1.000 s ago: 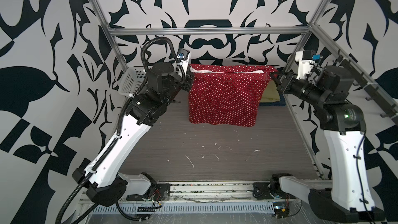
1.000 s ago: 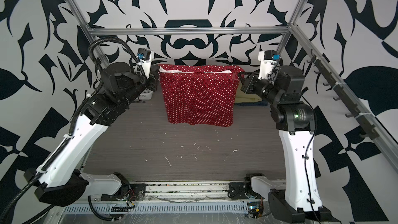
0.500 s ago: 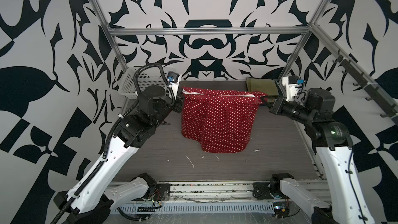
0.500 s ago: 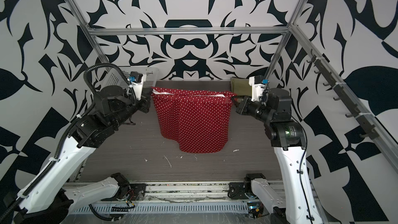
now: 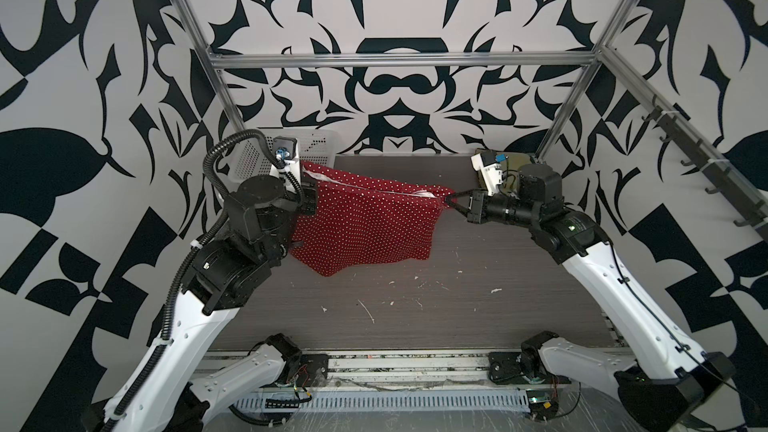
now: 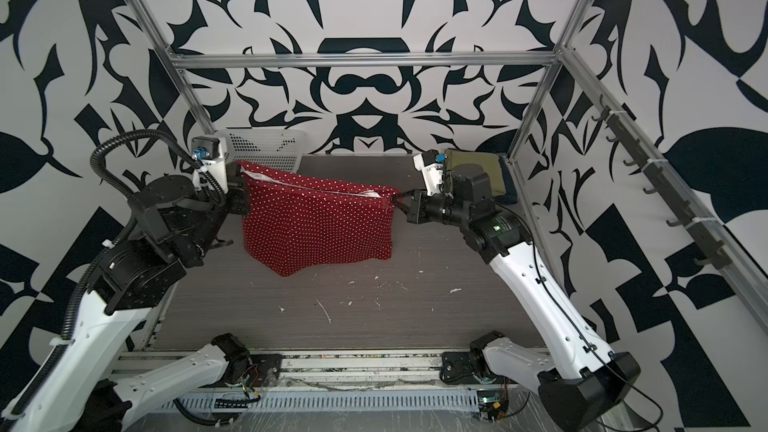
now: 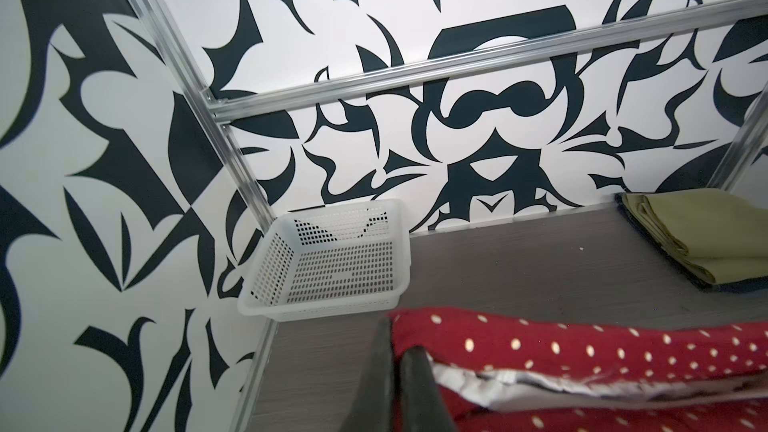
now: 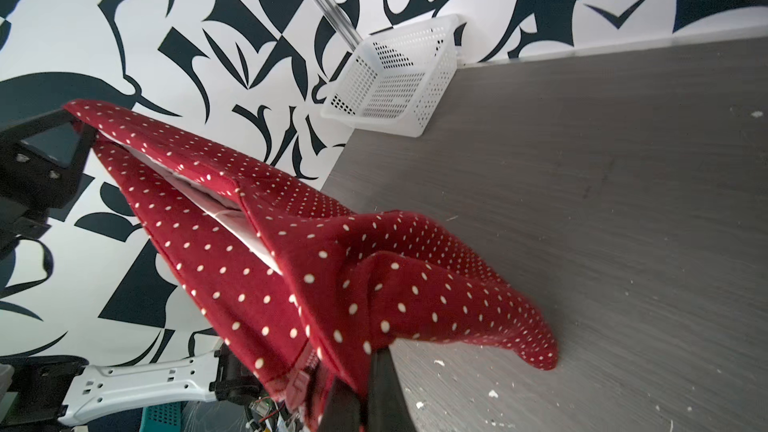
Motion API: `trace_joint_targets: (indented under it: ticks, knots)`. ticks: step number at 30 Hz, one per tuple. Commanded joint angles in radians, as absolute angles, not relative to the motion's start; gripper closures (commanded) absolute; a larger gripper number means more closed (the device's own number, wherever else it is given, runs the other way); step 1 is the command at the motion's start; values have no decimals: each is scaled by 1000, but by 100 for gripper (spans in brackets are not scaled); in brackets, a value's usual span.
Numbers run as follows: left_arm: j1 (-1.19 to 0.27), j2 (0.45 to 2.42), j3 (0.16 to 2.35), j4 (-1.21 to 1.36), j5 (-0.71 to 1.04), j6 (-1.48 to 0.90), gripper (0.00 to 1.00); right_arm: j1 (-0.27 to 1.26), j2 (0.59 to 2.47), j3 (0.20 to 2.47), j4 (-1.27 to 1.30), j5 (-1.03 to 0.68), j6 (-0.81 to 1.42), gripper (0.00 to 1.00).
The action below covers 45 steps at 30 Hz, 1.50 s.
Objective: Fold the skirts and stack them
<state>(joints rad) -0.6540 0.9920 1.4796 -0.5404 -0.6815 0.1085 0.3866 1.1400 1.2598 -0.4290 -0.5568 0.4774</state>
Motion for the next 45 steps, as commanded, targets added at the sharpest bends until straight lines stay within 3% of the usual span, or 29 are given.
trace_joint_targets:
  ticks: [1, 7, 16, 25, 31, 37, 45]
  knots:
    - [-619, 1135, 1586, -449, -748, 290, 100, 365, 1225, 1384, -438, -393, 457, 100]
    - [-603, 1311, 1713, -385, -695, 320, 100, 365, 1222, 1383, -360, -299, 541, 100]
    - [-601, 1291, 1674, -332, -779, 322, 100, 378, 1073, 1206, -299, -384, 596, 100]
    - [-601, 1187, 1711, -301, -780, 421, 100, 563, 991, 1086, -116, -393, 724, 100]
    - [-587, 1321, 1891, -332, -663, 480, 100, 676, 1008, 998, 54, -250, 840, 100]
    - [-552, 1615, 2112, -433, -511, 439, 100, 665, 994, 979, -73, 32, 794, 100]
    - [-551, 1721, 2005, -356, -426, 342, 100, 638, 977, 949, -169, 160, 666, 100]
